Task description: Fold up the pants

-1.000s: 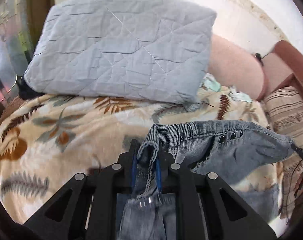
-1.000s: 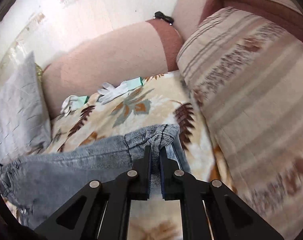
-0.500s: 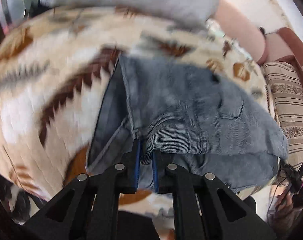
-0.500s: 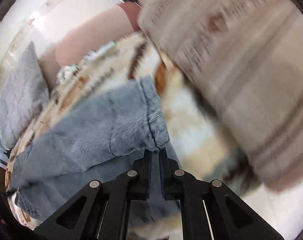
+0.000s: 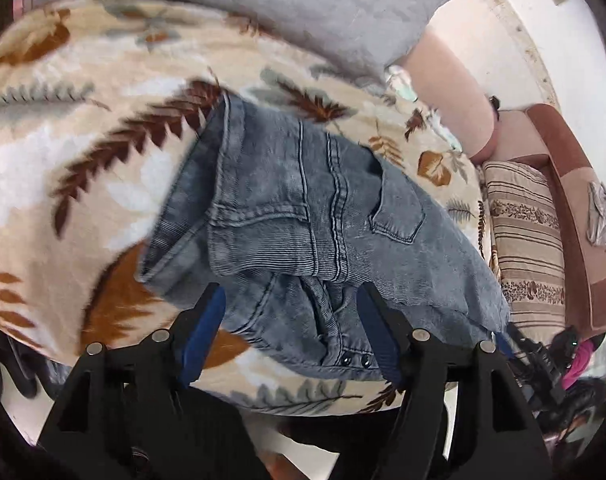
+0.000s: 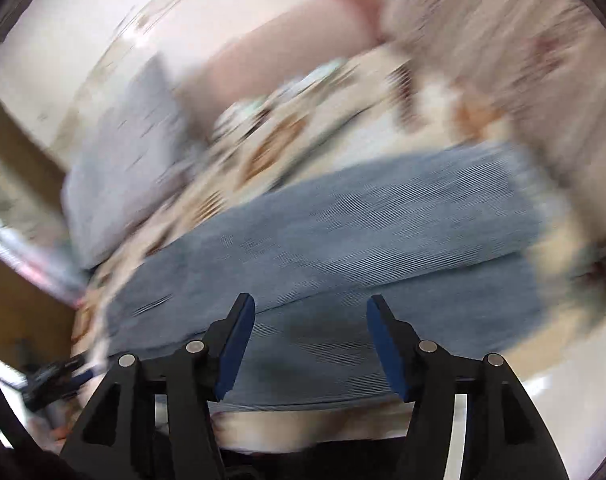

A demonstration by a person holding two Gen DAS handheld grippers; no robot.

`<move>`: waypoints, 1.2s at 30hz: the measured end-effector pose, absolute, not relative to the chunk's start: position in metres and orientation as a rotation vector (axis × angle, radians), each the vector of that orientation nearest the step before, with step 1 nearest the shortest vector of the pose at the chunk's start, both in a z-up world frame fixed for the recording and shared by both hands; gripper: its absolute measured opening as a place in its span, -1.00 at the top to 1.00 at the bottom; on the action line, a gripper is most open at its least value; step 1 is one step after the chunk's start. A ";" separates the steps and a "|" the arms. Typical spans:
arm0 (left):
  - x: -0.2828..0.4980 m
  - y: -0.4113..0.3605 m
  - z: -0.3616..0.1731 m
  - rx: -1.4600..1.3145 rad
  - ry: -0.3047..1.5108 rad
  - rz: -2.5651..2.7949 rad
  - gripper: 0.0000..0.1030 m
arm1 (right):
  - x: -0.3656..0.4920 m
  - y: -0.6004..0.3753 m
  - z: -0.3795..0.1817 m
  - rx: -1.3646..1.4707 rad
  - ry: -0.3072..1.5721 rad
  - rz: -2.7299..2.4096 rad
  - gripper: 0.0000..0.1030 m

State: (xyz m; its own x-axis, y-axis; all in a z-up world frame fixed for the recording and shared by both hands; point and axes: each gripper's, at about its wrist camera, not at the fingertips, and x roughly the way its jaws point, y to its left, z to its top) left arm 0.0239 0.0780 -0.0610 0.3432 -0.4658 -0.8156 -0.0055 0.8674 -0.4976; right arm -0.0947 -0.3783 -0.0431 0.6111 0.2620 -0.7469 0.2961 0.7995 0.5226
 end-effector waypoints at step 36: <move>0.009 0.100 -0.096 -0.535 1.289 -0.293 0.77 | -0.102 -0.297 -0.122 0.952 1.093 0.120 0.67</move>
